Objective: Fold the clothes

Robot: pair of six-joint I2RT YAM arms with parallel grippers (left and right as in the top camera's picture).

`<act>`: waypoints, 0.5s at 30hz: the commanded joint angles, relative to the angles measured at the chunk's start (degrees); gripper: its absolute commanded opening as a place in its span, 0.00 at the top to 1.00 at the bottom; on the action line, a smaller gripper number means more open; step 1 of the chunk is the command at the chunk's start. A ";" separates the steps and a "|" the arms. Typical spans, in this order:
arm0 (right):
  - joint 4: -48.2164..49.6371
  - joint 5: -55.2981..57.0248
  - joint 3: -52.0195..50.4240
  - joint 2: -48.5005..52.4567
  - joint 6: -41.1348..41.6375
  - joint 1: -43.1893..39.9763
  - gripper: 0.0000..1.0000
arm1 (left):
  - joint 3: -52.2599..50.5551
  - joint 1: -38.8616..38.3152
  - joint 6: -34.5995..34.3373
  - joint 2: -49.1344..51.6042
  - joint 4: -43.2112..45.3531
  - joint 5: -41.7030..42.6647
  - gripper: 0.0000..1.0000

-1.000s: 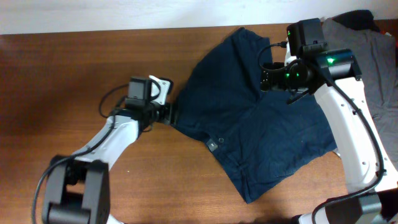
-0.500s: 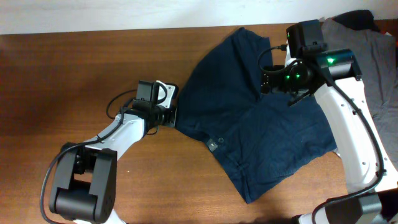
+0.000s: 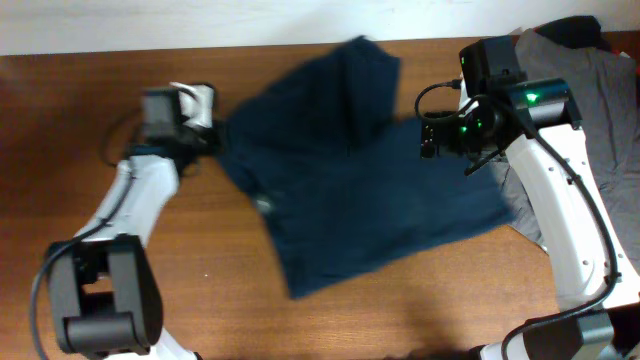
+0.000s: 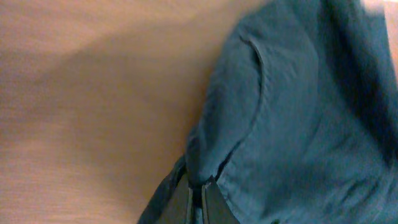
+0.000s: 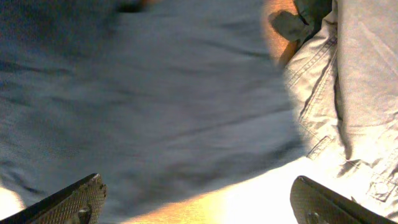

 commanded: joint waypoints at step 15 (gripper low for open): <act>-0.17 -0.09 0.81 -0.94 0.20 -0.26 0.01 | 7.65 5.64 -4.68 0.09 -41.24 0.92 0.01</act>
